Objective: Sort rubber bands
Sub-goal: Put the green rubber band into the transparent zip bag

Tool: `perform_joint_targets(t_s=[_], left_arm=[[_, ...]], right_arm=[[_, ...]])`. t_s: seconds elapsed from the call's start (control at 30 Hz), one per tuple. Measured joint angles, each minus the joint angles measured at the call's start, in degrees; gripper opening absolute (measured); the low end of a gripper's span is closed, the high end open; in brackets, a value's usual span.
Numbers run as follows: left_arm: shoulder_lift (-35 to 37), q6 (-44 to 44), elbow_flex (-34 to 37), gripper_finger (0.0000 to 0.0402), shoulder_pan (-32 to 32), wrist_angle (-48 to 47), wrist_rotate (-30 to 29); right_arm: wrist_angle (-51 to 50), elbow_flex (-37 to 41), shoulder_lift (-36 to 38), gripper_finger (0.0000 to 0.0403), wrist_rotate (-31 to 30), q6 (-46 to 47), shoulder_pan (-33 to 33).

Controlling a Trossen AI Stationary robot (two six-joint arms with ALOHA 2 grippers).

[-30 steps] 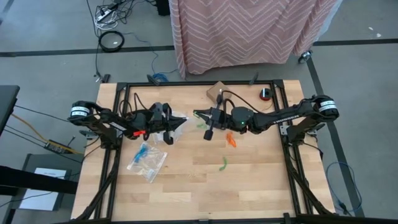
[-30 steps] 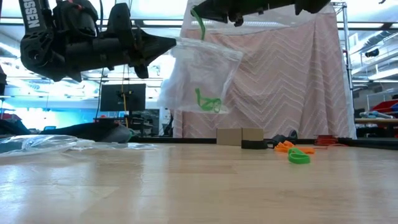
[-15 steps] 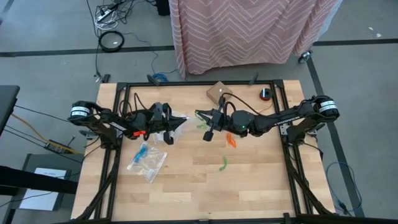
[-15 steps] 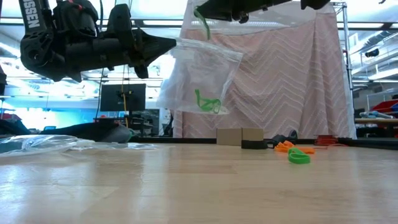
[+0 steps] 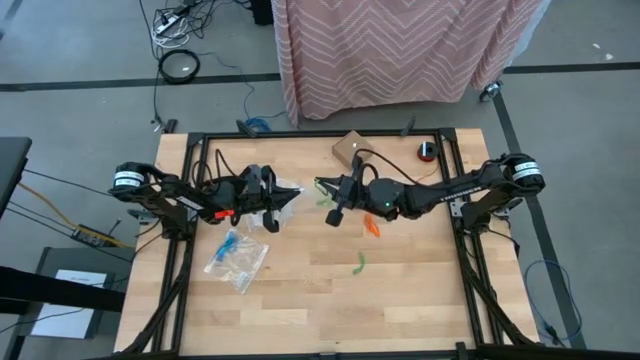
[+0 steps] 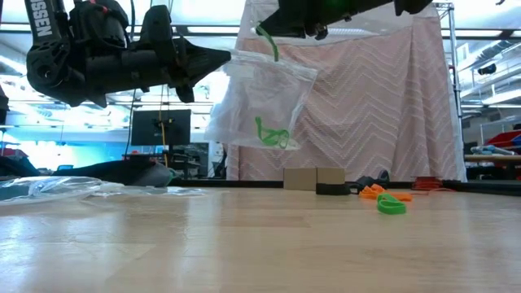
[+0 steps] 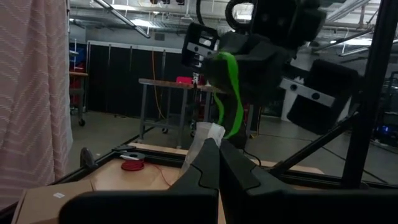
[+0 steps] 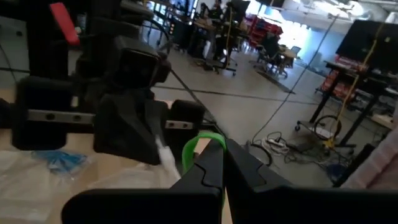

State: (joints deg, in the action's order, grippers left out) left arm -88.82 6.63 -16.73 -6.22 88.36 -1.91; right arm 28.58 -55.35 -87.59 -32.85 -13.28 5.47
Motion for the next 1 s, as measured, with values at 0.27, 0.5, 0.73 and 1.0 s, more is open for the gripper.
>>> perform_joint_targets(t_s=[0.27,0.5,0.73,1.0], left_arm=[[0.00,0.00,0.00,0.0004,0.00,0.00,0.00],[0.00,-0.24,0.00,0.0004,0.00,0.00,0.00],[0.00,-0.37,0.00,0.0004,0.00,0.00,-0.02],[0.02,-0.37,0.02,0.0004,0.00,0.02,-0.02]], right_arm=[[5.63,0.00,0.00,0.0000,-0.17,-1.74,0.03],[5.02,0.00,0.00,0.0000,-0.17,-1.30,0.03],[3.66,-0.01,-0.29,0.0000,-0.35,-0.44,0.03],[2.50,-0.02,-0.42,0.0000,-0.72,0.92,-0.30]])
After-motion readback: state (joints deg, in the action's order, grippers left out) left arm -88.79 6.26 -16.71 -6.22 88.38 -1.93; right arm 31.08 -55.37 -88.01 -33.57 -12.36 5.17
